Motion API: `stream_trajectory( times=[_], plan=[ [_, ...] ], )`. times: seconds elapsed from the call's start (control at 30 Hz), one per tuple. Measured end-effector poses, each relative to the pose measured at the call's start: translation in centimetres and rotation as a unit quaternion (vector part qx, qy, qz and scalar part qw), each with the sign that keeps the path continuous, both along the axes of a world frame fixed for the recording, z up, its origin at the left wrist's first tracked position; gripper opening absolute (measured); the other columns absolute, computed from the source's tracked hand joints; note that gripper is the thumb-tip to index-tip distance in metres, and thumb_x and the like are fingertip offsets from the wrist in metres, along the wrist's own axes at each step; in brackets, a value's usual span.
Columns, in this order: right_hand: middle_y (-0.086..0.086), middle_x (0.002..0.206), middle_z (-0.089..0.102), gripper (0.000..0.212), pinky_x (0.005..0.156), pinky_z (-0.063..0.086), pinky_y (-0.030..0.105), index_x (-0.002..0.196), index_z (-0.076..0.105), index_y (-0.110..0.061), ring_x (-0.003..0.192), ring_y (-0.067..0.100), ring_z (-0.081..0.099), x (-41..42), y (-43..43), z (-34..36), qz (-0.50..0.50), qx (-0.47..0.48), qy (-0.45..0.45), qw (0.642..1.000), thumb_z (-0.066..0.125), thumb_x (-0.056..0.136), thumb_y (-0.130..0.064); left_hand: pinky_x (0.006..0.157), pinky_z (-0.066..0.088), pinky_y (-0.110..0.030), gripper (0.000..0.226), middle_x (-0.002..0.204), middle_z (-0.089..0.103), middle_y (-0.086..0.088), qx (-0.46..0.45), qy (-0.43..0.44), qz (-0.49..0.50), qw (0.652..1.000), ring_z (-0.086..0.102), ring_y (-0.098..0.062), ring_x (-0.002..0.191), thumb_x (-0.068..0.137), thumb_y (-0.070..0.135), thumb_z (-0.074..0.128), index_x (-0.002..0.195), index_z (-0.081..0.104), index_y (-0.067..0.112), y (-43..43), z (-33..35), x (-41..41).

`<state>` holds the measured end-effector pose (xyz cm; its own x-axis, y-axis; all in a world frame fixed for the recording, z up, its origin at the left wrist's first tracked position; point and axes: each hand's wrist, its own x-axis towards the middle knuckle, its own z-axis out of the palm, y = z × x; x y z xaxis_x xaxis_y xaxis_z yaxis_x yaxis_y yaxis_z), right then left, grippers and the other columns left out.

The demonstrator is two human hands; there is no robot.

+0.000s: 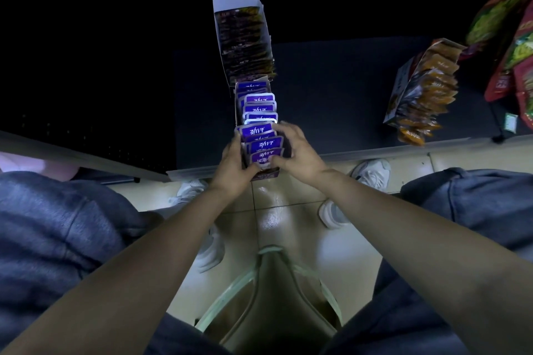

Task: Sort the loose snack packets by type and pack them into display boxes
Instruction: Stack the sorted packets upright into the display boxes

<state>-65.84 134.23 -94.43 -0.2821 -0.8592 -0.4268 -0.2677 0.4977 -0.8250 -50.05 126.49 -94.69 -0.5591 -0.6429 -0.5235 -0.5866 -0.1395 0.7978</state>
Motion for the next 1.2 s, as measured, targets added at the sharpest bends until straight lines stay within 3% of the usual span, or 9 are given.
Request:
stream_trajectory(
  times=[0.07,0.17,0.3,0.43,0.53,0.67,0.83,0.93,1.2],
  plan=[
    [0.006,0.159,0.007,0.086,0.118,0.024,0.035,0.152,0.016,-0.019,0.146,0.016,0.012,0.0,-0.3,0.3,0.011,0.013,-0.008,1.000,0.068,0.085,-0.009,0.110,0.037,-0.051,0.109,0.154,0.029,-0.003,0.013,-0.001,0.023,1.000,0.035,-0.019,0.138,0.078,0.037,0.074,0.151,-0.007,0.036,-0.1,0.2,0.1],
    [0.001,0.159,0.011,0.101,0.113,0.030,0.029,0.153,-0.003,-0.027,0.142,0.011,0.022,0.5,-0.5,0.0,0.006,0.020,-0.053,0.998,0.069,0.085,-0.010,0.107,0.040,-0.050,0.097,0.147,0.038,-0.003,0.009,0.003,0.008,1.000,0.041,-0.018,0.133,0.077,0.034,0.072,0.151,0.010,0.036,-0.5,-0.2,-0.1],
    [-0.001,0.135,0.049,0.091,0.093,0.049,0.023,0.150,0.017,-0.026,0.115,0.003,0.054,0.6,-0.3,-0.4,-0.045,-0.005,-0.131,0.990,0.067,0.080,0.005,0.105,0.043,-0.049,0.094,0.145,0.039,-0.002,0.011,0.026,-0.005,1.000,0.043,-0.017,0.131,0.071,0.037,0.071,0.149,0.019,0.039,0.0,-0.5,-0.6],
    [-0.002,0.136,0.049,0.084,0.093,0.050,0.022,0.151,0.018,-0.023,0.118,0.005,0.053,0.9,-0.1,-0.6,-0.046,-0.002,-0.159,0.986,0.059,0.084,0.006,0.106,0.042,-0.049,0.095,0.144,0.040,0.000,0.027,0.037,0.002,0.999,0.042,-0.016,0.132,0.066,0.046,0.071,0.146,0.020,0.045,0.0,-1.0,-0.7],
    [-0.006,0.159,0.016,0.079,0.108,0.036,0.028,0.152,0.018,-0.031,0.140,0.011,0.029,0.2,-0.6,-0.3,-0.004,0.012,-0.137,0.991,0.059,0.088,-0.010,0.109,0.037,-0.052,0.092,0.147,0.036,-0.003,0.034,0.021,-0.009,0.999,0.037,-0.021,0.136,0.075,0.041,0.070,0.148,0.014,0.045,-0.3,-0.8,-0.7],
    [-0.009,0.162,-0.002,0.073,0.110,0.024,0.025,0.150,0.016,-0.043,0.147,0.005,0.000,-1.1,-1.4,0.2,-0.017,-0.012,-0.110,0.994,0.060,0.092,-0.037,0.115,0.028,-0.050,0.099,0.155,0.017,-0.004,0.020,0.026,-0.019,0.999,0.022,-0.020,0.143,0.086,0.027,0.067,0.151,-0.007,0.037,-0.4,-0.9,-0.4],
    [-0.008,0.161,0.009,0.058,0.119,0.022,0.040,0.151,0.026,-0.030,0.148,0.011,0.009,0.1,-1.7,-0.5,0.058,-0.039,0.058,0.996,0.047,0.098,-0.041,0.109,0.040,-0.046,0.102,0.156,0.012,-0.005,-0.051,0.031,-0.025,0.998,0.025,-0.019,0.142,0.086,0.015,0.067,0.148,-0.007,0.048,-0.2,-0.6,0.0],
    [-0.007,0.161,0.013,0.051,0.118,0.022,0.035,0.150,0.031,-0.024,0.147,0.014,0.013,0.5,-0.6,-0.4,0.088,-0.057,0.135,0.985,0.039,0.102,-0.039,0.105,0.044,-0.047,0.097,0.159,0.004,-0.005,-0.078,0.022,-0.065,0.995,0.028,-0.022,0.142,0.087,0.019,0.066,0.148,-0.002,0.050,0.0,-0.5,0.2],
    [-0.009,0.162,0.005,0.054,0.118,0.023,0.042,0.152,0.025,-0.025,0.148,0.012,0.008,0.1,-1.6,0.0,0.110,0.005,0.116,0.987,0.035,0.102,-0.043,0.106,0.043,-0.047,0.098,0.160,0.000,-0.005,-0.080,-0.006,-0.081,0.994,0.032,-0.023,0.140,0.090,0.018,0.064,0.149,-0.011,0.041,-0.2,-0.8,-0.2]
  ],
)
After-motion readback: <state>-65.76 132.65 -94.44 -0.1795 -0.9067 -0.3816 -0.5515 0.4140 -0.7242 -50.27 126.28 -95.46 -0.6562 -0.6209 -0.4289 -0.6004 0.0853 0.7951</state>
